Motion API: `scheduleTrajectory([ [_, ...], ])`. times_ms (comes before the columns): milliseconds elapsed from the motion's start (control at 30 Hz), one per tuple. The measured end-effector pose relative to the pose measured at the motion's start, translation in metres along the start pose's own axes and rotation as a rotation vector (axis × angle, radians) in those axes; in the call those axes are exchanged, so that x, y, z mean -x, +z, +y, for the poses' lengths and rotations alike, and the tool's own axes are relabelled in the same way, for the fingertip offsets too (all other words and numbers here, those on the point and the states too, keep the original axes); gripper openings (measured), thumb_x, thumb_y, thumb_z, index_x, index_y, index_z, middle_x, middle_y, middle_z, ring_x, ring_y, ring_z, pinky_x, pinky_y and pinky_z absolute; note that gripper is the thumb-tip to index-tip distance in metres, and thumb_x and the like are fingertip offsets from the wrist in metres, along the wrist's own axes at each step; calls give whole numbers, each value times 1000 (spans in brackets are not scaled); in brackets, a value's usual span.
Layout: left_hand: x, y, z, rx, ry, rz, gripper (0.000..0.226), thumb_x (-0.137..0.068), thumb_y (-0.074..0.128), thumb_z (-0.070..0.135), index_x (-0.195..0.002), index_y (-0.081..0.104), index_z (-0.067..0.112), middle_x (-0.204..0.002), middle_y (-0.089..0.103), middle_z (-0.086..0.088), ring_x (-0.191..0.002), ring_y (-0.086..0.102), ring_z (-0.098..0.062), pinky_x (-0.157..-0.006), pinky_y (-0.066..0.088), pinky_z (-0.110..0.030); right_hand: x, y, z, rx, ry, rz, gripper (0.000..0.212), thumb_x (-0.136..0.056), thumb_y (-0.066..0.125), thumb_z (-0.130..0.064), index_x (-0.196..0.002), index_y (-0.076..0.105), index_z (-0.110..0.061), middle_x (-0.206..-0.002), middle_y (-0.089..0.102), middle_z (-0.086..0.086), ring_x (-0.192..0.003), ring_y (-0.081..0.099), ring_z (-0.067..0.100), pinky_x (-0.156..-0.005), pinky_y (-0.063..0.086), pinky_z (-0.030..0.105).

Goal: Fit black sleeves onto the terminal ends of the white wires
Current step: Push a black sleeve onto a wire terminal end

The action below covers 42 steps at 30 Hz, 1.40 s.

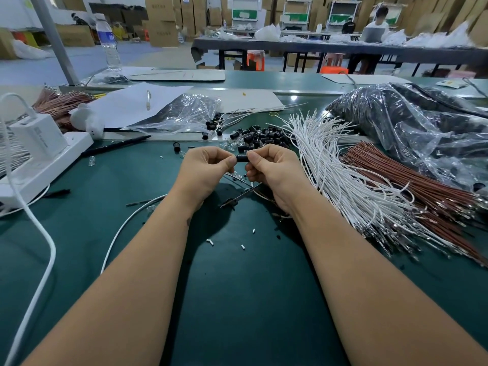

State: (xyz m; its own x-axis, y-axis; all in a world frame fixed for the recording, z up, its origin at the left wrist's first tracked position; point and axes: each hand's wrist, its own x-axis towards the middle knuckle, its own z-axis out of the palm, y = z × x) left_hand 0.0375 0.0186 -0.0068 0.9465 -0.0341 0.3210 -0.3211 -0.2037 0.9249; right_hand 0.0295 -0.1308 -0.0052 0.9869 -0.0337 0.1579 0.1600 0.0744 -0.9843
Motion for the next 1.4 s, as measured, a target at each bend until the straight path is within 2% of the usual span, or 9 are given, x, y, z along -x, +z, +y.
scheduleTrajectory([
  [167, -1, 0, 0, 28, -9, 3, 13, -87, 68, 6, -77, 69, 14, -64, 65, -1, -58, 58, -2, -65, 46, -11, 1, 1, 1, 28, -34, -1, 15, -93, 60, -5, -79, 62, -8, -62, 64, 4, -55, 58, 12, -56, 52, 23],
  [300, -1, 1, 1, 33, -12, -19, 11, -87, 67, 7, -78, 69, 13, -64, 65, 0, -57, 57, -1, -64, 45, -9, 1, 0, -2, -55, -21, 14, 14, -94, 59, -6, -80, 62, -8, -62, 63, 4, -55, 59, 12, -57, 53, 23],
  [533, 2, 3, 5, 14, 13, 92, 17, -88, 68, 13, -71, 69, 15, -58, 61, 7, -47, 45, 4, -52, 35, -7, 1, 7, -12, -379, 115, -11, 33, -104, 36, -14, -92, 64, -2, -66, 67, 11, -60, 66, 21, -61, 58, 29],
  [700, 1, 4, 7, 45, 39, 71, 17, -87, 69, 12, -72, 70, 19, -61, 62, 4, -60, 46, -11, -55, 37, -13, 2, 10, -11, -294, 51, 7, 16, -97, 54, -10, -85, 64, -8, -65, 67, 6, -56, 62, 13, -55, 53, 22],
  [867, 2, 4, 11, 151, 37, 60, 12, -88, 65, 8, -78, 68, 14, -64, 60, -1, -46, 41, 1, -49, 34, -8, 2, 13, -12, -320, -6, 25, 19, -98, 49, -2, -86, 64, -6, -64, 66, 6, -57, 62, 14, -58, 54, 23],
  [967, 3, 5, 10, 155, 30, 55, 12, -89, 65, 8, -78, 68, 13, -63, 60, -2, -46, 44, 2, -50, 35, -7, 3, 14, -11, -321, -2, 30, 19, -98, 50, -3, -85, 64, -7, -65, 66, 6, -58, 62, 15, -58, 53, 23],
  [1067, 3, 6, 8, 87, 10, 41, 15, -89, 65, 11, -76, 69, 13, -55, 59, 7, -49, 45, -1, -52, 36, -10, 3, 12, -12, -201, -30, 76, 17, -97, 54, -7, -84, 64, -9, -66, 67, 5, -56, 61, 12, -56, 52, 22],
  [1233, 0, 7, 7, 33, -14, 14, 14, -90, 64, 14, -77, 71, 13, -41, 43, 17, -40, 34, 1, -43, 29, -7, 3, 18, -10, 168, -131, 227, 18, -97, 56, -14, -80, 62, -18, -63, 63, -3, -52, 53, 4, -56, 47, 23],
  [1400, -1, 9, 8, 42, -32, 39, 18, -89, 65, 12, -73, 68, 19, -49, 51, 15, -44, 37, 1, -46, 31, -8, 9, 23, -15, 448, -371, 277, 19, -94, 60, -12, -77, 58, -21, -63, 57, -12, -63, 58, 14, -61, 44, 22],
])
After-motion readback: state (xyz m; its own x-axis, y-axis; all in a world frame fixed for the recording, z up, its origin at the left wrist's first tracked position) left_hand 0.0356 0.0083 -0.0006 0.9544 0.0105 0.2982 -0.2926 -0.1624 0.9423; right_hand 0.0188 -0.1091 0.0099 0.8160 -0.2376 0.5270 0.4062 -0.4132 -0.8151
